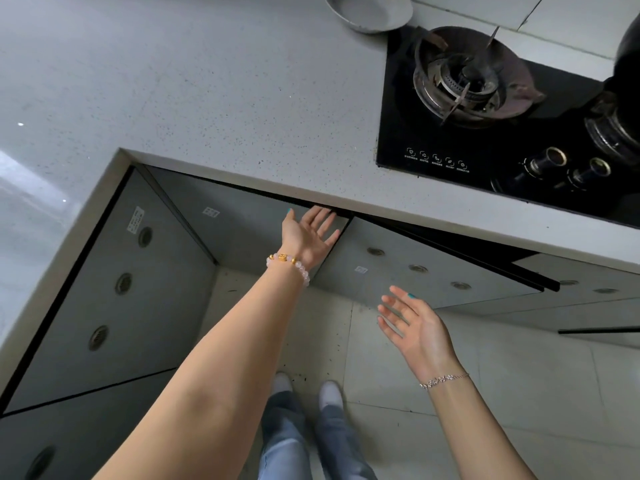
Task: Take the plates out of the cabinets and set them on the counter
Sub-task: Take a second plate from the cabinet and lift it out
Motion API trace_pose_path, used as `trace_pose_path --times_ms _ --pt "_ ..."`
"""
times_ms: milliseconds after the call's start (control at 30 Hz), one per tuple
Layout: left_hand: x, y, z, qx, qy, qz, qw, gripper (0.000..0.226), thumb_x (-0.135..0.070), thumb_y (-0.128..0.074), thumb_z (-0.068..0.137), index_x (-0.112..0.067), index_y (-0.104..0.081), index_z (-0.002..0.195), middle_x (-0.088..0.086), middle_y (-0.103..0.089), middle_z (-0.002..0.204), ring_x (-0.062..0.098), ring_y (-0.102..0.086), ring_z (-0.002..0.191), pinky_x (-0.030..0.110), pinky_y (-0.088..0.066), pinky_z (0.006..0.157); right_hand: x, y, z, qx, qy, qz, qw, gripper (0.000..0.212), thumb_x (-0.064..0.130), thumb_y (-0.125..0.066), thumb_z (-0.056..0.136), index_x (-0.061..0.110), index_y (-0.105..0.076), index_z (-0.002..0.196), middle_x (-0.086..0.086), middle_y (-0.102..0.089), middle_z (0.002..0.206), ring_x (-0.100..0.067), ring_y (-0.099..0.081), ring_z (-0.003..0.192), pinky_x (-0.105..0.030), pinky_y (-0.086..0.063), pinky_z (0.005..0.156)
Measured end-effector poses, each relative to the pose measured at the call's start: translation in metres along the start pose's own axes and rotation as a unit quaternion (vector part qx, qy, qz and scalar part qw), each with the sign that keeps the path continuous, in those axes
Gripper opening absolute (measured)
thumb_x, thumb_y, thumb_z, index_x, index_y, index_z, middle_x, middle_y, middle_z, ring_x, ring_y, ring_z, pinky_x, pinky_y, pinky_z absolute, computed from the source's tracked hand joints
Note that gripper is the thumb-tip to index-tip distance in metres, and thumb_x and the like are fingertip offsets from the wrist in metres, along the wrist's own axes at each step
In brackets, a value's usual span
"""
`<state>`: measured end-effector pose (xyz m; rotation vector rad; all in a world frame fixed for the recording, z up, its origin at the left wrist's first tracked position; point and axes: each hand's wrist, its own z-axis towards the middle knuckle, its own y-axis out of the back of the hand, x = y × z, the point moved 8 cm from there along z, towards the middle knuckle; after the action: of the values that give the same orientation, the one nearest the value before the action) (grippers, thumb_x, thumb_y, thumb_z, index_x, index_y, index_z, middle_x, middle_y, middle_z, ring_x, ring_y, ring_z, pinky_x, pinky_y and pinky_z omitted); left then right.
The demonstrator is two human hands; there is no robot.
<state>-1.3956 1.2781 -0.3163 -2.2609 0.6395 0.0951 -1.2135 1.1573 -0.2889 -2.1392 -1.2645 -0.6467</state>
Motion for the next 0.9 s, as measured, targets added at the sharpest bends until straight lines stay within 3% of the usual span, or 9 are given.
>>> trace_pose_path --times_ms 200,367,633,900 --pt "0.016 0.037 -0.034 -0.022 0.002 -0.015 1.0 0.055 -0.041 -0.019 0.101 -0.004 -0.046 0.131 0.011 -0.05 0.137 0.025 -0.05 0.124 0.046 -0.039 0.102 0.011 -0.007 -0.007 0.035 0.007 0.008 0.999 0.024 0.019 -0.046 0.094 0.01 -0.066 0.103 -0.005 -0.069 0.089 -0.019 -0.064 0.084 -0.031 -0.051 0.078" --pt "0.017 0.067 -0.063 -0.047 -0.005 0.022 0.999 0.053 -0.043 -0.023 0.099 -0.003 -0.051 0.119 0.011 -0.058 0.118 0.022 -0.059 0.098 0.043 -0.045 0.092 0.014 -0.02 -0.013 0.067 0.001 -0.015 0.998 0.023 0.019 -0.045 0.094 0.01 -0.066 0.101 -0.005 -0.068 0.09 -0.02 -0.064 0.085 -0.031 -0.05 0.077" --pt "0.007 0.108 -0.098 -0.124 -0.012 0.091 0.988 0.044 -0.045 -0.033 0.095 -0.007 -0.054 0.085 0.008 -0.055 0.088 0.022 -0.057 0.082 0.041 -0.047 0.085 0.015 -0.046 -0.027 0.12 -0.005 -0.056 0.991 0.025 0.02 -0.044 0.095 0.01 -0.066 0.104 -0.006 -0.068 0.096 -0.021 -0.064 0.091 -0.032 -0.051 0.077" --pt "-0.009 0.154 -0.132 -0.168 -0.021 0.145 0.975 0.046 -0.048 -0.036 0.094 -0.007 -0.056 0.086 0.007 -0.058 0.084 0.022 -0.058 0.076 0.036 -0.048 0.071 0.007 -0.071 -0.042 0.153 -0.005 -0.088 0.984 0.027 0.019 -0.04 0.097 0.01 -0.064 0.105 -0.007 -0.068 0.097 -0.02 -0.064 0.091 -0.033 -0.051 0.078"
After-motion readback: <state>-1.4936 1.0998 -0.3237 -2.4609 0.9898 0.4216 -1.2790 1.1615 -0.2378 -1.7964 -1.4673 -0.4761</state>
